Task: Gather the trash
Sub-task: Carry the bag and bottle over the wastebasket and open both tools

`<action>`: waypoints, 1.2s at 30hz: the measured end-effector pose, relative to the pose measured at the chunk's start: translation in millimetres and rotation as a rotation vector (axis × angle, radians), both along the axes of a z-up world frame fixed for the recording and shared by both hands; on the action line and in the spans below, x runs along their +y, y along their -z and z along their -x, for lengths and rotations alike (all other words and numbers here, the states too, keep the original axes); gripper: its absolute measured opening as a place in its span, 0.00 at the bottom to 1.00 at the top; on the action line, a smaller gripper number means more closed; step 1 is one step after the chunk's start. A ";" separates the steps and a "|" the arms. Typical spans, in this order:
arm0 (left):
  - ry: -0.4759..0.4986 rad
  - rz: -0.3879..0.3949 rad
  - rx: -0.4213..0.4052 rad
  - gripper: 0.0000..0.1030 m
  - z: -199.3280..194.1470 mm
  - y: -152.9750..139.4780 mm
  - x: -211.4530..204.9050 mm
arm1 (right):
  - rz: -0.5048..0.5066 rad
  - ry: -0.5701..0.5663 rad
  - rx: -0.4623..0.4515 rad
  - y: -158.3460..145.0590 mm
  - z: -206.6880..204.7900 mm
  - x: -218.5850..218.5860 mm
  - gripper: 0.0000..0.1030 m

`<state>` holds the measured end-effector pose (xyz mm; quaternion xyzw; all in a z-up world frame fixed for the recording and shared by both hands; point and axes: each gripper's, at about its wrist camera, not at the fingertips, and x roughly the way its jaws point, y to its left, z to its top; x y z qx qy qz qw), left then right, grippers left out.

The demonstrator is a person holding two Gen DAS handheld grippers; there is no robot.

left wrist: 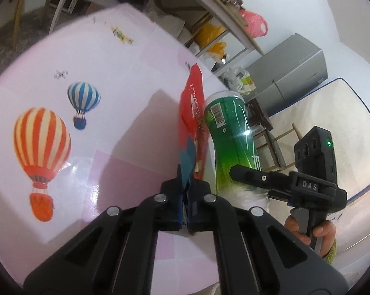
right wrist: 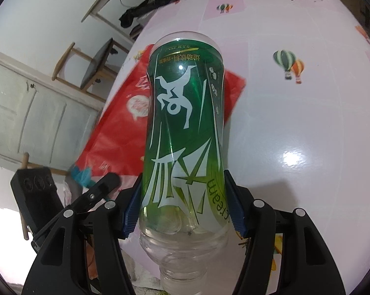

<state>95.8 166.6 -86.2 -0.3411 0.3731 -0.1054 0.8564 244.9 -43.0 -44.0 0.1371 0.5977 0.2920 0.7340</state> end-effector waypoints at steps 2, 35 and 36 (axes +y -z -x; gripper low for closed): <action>-0.002 -0.020 -0.021 0.01 4.4 -7.2 -0.8 | -0.006 0.016 -0.009 -5.0 -0.5 -4.7 0.58; 0.652 -0.223 -0.146 0.01 -40.8 -102.4 -289.9 | -0.010 0.945 -0.170 -46.6 167.8 -408.4 0.58; 0.683 -0.230 -0.111 0.01 -48.8 -97.0 -308.7 | -0.010 0.973 -0.155 -37.6 173.4 -421.3 0.58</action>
